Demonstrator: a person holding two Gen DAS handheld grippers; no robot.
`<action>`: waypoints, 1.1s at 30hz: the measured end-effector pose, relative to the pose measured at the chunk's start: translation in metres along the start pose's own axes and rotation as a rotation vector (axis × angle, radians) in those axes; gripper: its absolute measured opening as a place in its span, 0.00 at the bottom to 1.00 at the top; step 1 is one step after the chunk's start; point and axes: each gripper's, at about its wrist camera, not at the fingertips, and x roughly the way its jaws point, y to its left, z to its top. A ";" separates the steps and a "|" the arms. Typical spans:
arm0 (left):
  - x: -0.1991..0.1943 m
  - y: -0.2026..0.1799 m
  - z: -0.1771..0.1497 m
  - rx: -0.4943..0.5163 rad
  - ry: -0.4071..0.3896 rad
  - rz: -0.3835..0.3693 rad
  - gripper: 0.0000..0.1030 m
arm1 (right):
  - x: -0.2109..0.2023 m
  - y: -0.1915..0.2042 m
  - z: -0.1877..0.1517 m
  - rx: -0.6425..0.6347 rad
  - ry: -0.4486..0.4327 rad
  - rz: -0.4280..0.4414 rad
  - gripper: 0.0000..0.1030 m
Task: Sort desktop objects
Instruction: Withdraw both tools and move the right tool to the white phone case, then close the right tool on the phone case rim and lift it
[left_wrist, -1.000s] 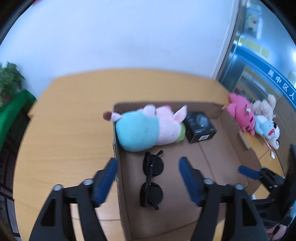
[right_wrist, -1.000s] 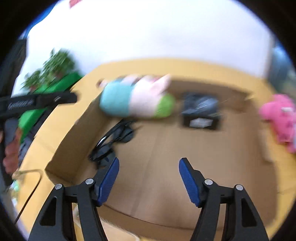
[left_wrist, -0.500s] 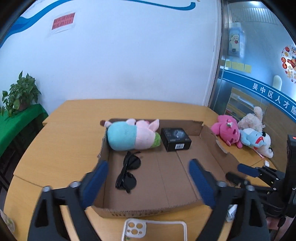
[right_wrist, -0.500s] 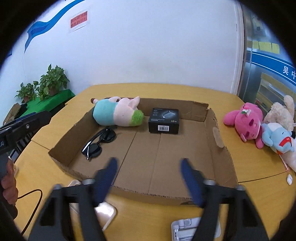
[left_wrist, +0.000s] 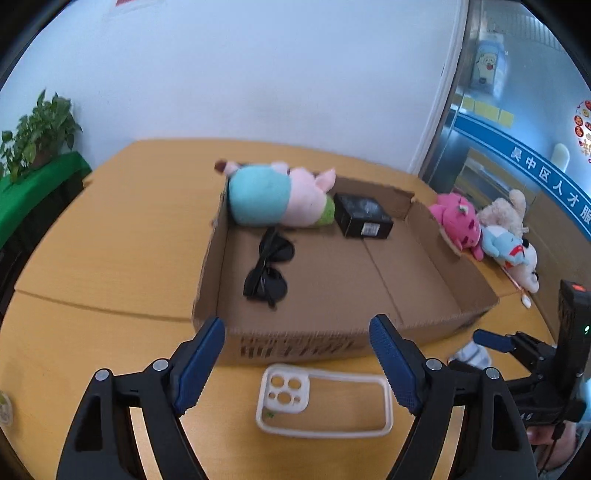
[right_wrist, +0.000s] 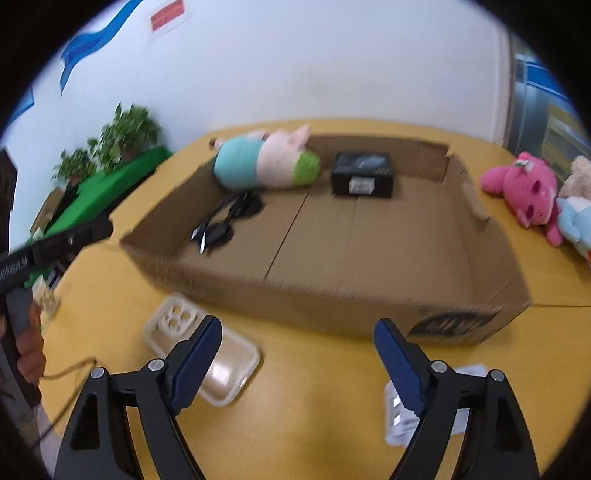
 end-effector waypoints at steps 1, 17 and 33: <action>0.005 0.004 -0.005 0.002 0.028 -0.010 0.78 | 0.006 0.005 -0.006 -0.009 0.026 0.014 0.82; 0.078 0.023 -0.066 0.042 0.260 0.038 0.43 | 0.066 0.040 -0.043 -0.061 0.155 0.054 0.50; 0.072 -0.001 -0.076 0.062 0.306 0.016 0.05 | 0.060 0.026 -0.047 -0.087 0.147 0.031 0.09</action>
